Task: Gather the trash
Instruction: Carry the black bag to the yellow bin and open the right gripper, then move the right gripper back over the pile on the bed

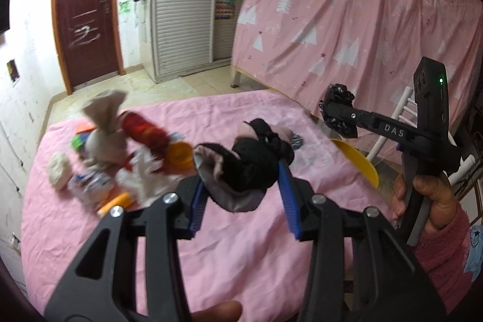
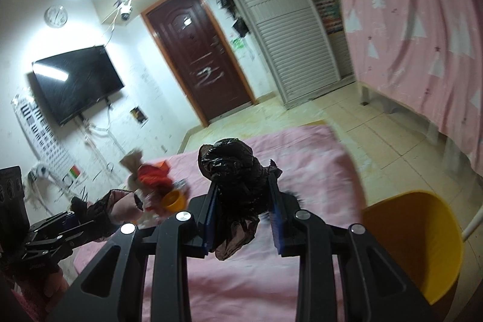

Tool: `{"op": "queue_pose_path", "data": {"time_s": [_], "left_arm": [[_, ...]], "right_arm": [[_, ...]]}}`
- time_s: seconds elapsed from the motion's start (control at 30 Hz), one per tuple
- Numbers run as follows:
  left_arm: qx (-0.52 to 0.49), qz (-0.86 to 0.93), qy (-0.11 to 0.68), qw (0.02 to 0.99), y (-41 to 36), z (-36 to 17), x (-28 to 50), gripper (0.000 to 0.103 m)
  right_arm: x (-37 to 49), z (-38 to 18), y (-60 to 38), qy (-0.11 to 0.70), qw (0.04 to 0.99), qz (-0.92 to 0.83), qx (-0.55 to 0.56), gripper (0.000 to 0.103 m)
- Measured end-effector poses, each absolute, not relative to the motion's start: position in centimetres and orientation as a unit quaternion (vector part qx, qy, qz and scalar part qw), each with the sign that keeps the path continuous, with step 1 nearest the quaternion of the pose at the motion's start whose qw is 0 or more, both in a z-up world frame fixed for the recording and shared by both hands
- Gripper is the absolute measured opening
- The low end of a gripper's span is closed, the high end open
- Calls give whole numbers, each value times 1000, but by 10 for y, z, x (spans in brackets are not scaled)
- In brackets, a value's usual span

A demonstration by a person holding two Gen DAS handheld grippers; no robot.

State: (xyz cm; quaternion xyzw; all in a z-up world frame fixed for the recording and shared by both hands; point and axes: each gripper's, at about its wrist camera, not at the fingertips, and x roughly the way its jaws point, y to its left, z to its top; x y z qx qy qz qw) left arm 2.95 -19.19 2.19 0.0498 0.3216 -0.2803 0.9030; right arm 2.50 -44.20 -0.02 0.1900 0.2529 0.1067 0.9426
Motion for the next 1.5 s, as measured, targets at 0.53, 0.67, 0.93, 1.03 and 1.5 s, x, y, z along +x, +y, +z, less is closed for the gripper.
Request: {"op": "queue_pose_path", "data": {"time_s": [0.53, 0.67, 0.93, 1.03, 1.5], "left_arm": [[92, -376, 320, 865, -330, 36, 38, 42], [96, -390, 331, 854, -356, 33, 42, 42], [100, -412, 351, 835, -406, 22, 52, 50], [100, -412, 356, 833, -424, 18, 53, 66], [95, -402, 362, 836, -425, 18, 51, 67]], "right_arm": [[1, -33, -555, 253, 936, -12, 244, 29], [-2, -43, -573, 256, 930, -34, 262, 55], [-24, -49, -620, 216, 920, -81, 316, 64], [-35, -49, -636, 197, 917, -97, 334, 65], [-25, -49, -631, 196, 919, -75, 334, 68]]}}
